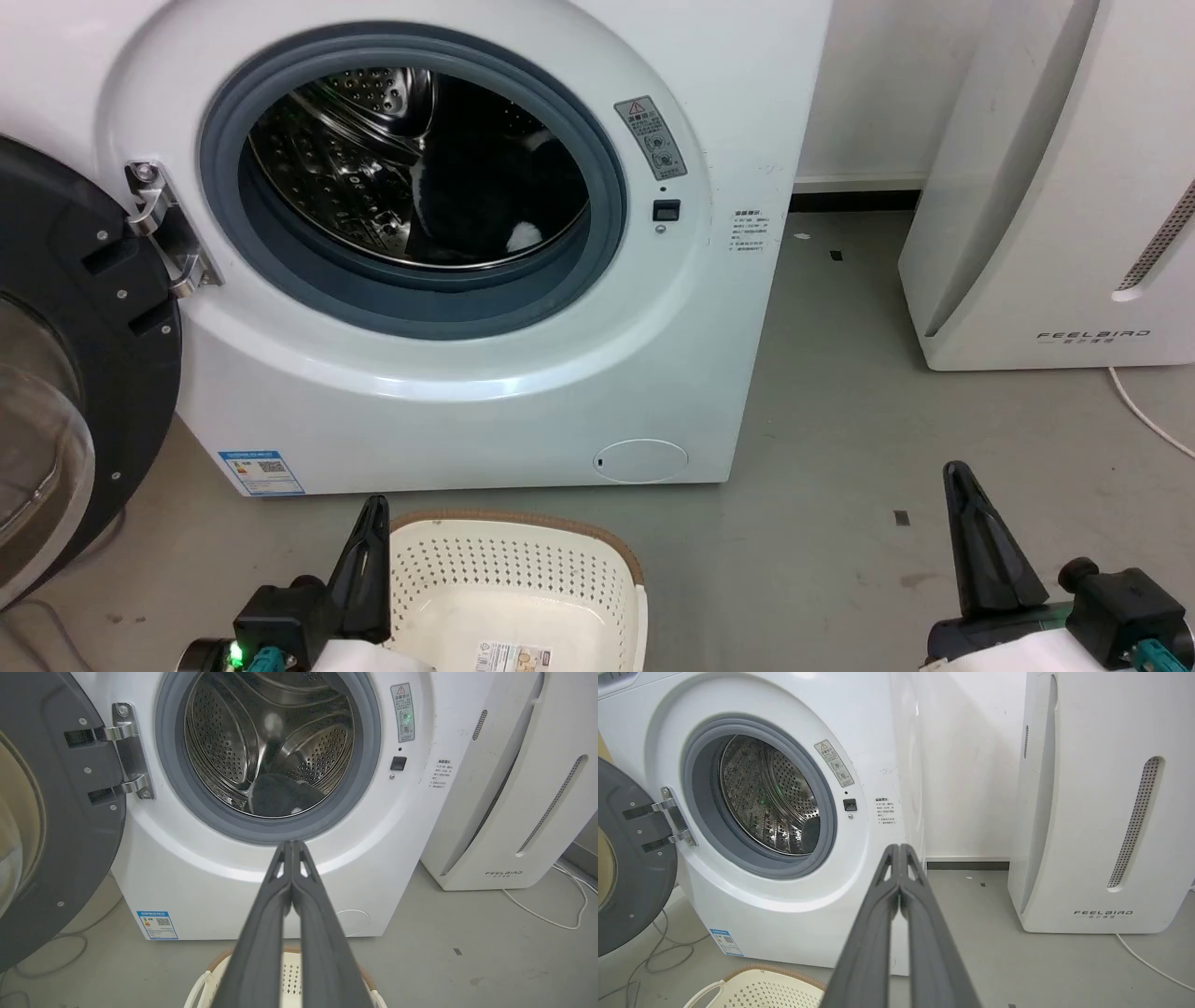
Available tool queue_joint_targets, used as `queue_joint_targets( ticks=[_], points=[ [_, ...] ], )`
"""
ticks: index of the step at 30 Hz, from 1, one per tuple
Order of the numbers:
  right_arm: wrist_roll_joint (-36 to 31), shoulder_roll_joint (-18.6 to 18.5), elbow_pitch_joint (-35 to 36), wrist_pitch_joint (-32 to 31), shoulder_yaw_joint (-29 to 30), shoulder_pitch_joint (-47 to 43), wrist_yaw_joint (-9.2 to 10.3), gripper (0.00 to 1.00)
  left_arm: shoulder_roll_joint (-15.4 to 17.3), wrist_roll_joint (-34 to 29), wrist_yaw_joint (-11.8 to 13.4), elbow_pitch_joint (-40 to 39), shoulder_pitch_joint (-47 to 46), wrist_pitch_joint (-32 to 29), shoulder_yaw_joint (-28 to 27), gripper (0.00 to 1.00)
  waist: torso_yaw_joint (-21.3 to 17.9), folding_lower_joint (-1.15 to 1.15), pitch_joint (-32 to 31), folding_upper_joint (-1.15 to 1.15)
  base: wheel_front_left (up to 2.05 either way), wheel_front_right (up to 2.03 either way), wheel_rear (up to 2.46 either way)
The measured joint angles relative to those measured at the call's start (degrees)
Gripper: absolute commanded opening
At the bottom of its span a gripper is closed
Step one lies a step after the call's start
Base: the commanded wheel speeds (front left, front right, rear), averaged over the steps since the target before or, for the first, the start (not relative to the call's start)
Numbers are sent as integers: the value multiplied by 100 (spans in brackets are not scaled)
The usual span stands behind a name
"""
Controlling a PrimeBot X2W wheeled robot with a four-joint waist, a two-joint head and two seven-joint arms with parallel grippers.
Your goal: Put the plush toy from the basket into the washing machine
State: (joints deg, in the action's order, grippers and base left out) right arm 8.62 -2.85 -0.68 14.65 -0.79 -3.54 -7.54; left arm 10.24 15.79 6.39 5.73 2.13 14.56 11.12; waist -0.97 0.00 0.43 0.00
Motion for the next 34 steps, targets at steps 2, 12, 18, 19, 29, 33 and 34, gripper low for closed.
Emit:
queue_joint_targets(
  ticks=[2, 12, 18, 19, 29, 33, 34],
  points=[
    [-7, 0, 0, -24, 0, 0, 0, 0, -9, -9, -1, -3, 0, -30, -14, 0, 2, 0, -1, 0, 0, 0, 0],
    [-55, 0, 1, -144, 3, 2, 0, 0, -57, -132, -52, -34, -1, -144, -94, 0, 10, 1, -4, 0, 0, 0, 0],
    [-71, 0, 1, -199, 5, 4, 0, 0, -89, -211, -86, -56, -2, -202, -137, 0, 14, 1, -6, 0, 0, 0, 0],
    [-79, 0, 1, -201, 7, 5, 0, 0, -93, -213, -88, -62, -2, -218, -146, 0, 15, 1, -6, 0, 0, 0, 0],
    [-163, 0, 3, -348, 12, 18, 0, 0, -169, -333, -141, -101, -4, -332, -250, 0, 23, 1, -10, 0, 0, 0, 0],
    [-172, 0, 3, -389, 13, 19, 0, 0, -193, -380, -154, -122, -4, -391, -281, 0, 26, 1, -11, 0, 0, 0, 0],
    [-178, 0, 4, -402, 14, 20, 0, 0, -198, -404, -154, -127, -5, -401, -289, 0, 27, 1, -12, 0, 0, 0, 0]
  ],
)
